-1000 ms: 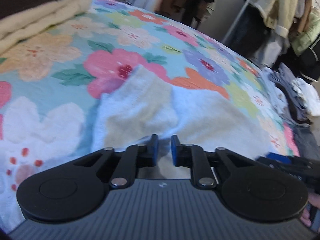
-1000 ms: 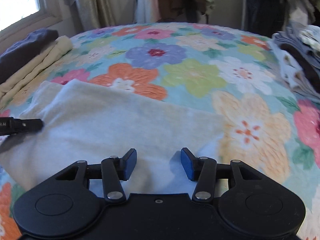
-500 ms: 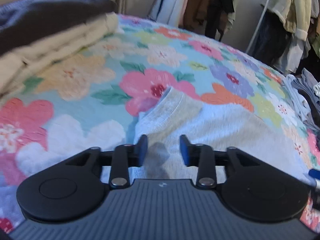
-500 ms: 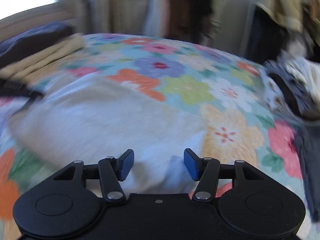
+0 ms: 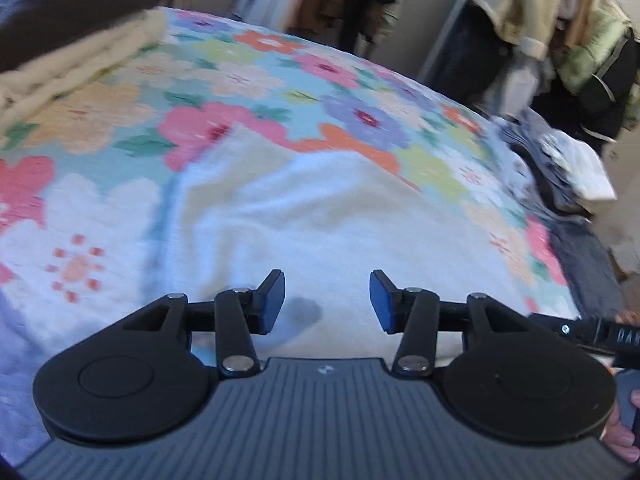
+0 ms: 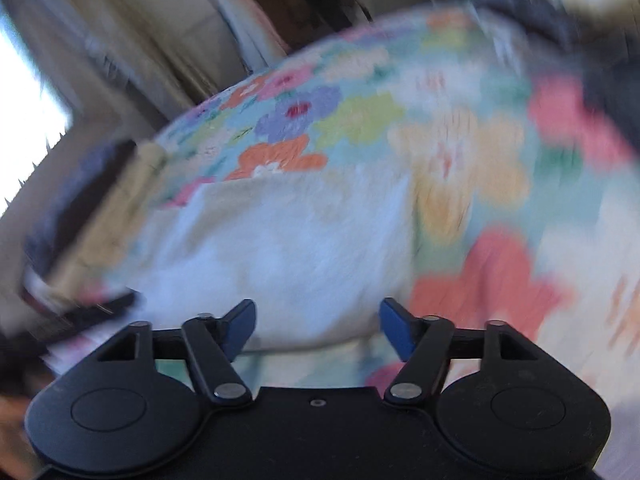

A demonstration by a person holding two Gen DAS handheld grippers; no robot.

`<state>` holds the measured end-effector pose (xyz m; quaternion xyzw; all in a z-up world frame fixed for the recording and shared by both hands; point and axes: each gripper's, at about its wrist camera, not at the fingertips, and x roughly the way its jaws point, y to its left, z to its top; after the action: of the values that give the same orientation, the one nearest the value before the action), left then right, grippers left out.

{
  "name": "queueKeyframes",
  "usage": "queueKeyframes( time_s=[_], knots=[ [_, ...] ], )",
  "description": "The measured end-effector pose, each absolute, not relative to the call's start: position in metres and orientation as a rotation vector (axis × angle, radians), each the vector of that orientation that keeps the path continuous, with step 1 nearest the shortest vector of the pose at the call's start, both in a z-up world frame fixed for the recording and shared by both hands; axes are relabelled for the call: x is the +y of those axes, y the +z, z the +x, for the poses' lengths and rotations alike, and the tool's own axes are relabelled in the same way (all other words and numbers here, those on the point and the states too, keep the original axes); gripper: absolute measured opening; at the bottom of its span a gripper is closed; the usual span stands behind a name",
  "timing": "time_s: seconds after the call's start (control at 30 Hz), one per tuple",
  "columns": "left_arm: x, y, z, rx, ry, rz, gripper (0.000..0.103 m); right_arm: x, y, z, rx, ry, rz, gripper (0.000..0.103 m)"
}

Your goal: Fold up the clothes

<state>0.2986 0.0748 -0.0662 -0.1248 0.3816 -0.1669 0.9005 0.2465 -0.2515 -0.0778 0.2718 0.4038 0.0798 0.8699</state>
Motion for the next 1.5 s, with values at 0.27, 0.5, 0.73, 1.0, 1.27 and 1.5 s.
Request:
queueKeyframes(
  time_s=[0.27,0.5,0.73,1.0,1.27,1.5],
  knots=[
    [0.06,-0.093,0.303,0.882,-0.28,-0.247,0.055,-0.241,-0.133,0.245,0.852,0.22,0.786,0.084],
    [0.071,-0.096,0.307,0.888,-0.292,-0.322,0.055,-0.216,-0.117,0.287,0.763,0.111,0.637,0.069],
    [0.099,-0.101,0.316,0.931,-0.33,-0.519,0.055,-0.149,-0.049,0.284,0.527,0.215,-0.031,0.028],
    [0.133,-0.122,0.328,0.997,-0.368,-0.838,0.055,-0.086,-0.027,0.29,0.504,0.47,-0.268,0.026],
    [0.149,-0.134,0.334,1.012,-0.392,-0.994,0.055,-0.076,-0.041,0.291,0.556,0.522,-0.277,0.024],
    [0.157,-0.104,0.336,0.915,-0.33,-0.834,0.055,-0.068,-0.053,0.289,0.588,0.563,-0.299,0.023]
  ],
)
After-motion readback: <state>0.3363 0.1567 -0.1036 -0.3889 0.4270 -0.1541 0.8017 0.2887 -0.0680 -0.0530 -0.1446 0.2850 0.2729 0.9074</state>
